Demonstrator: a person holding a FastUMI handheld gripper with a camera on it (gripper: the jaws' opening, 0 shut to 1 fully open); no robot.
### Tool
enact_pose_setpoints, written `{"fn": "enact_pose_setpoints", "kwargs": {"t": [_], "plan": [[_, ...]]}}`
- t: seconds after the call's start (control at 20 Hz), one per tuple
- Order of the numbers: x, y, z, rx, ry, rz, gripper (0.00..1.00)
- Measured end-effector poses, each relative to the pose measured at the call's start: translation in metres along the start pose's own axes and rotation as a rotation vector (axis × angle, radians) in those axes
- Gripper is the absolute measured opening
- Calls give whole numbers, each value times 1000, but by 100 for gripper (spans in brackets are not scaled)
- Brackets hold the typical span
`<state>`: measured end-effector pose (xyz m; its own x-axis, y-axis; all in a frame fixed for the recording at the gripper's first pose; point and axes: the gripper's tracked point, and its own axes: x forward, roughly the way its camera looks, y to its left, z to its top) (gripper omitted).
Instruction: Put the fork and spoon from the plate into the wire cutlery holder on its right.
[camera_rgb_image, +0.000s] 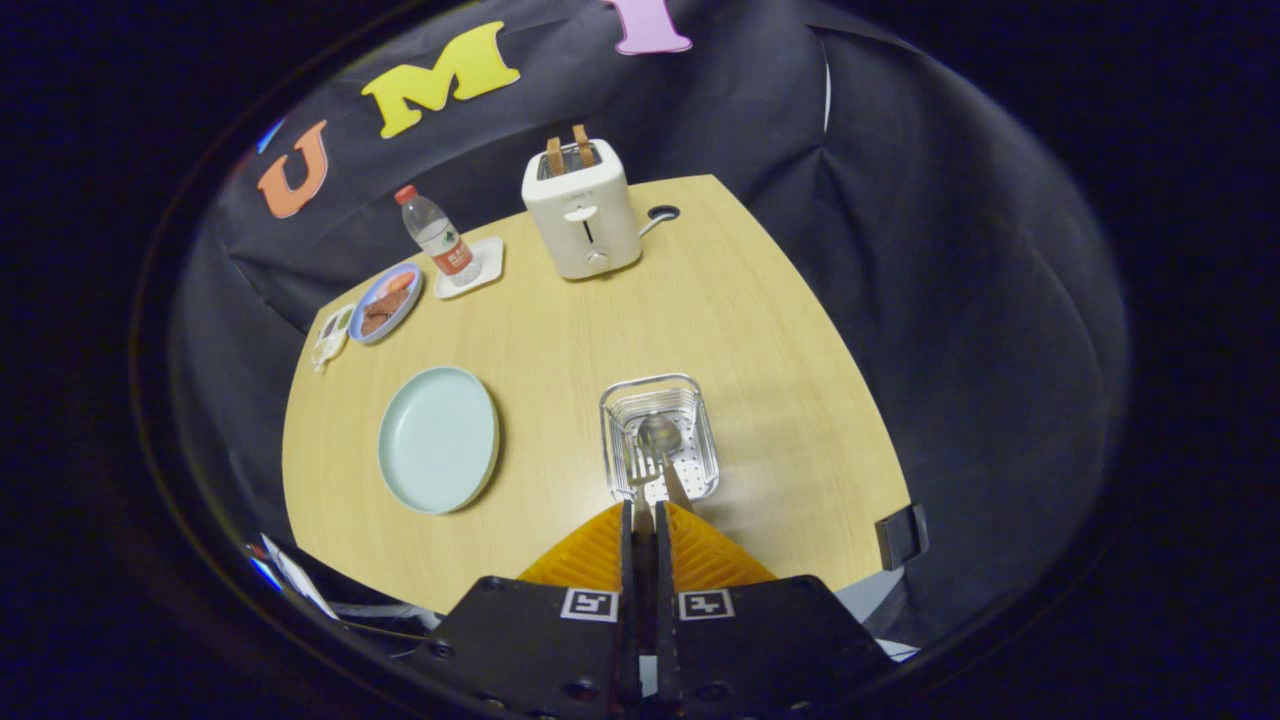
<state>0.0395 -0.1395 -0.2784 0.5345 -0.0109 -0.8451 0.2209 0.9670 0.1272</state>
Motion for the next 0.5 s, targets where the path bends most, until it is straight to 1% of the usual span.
{"fn": "enact_pose_setpoints", "kwargs": {"t": [0.05, 0.15, 0.2, 0.25, 0.5], "plan": [[1, 2, 5, 3, -11, -1, 7], [-1, 5, 13, 5, -31, 3, 1], [-1, 7, 15, 5, -37, 3, 4], [-2, 10, 16, 7, -45, 13, 4], [-10, 35, 19, -18, -89, 60, 26]]}}
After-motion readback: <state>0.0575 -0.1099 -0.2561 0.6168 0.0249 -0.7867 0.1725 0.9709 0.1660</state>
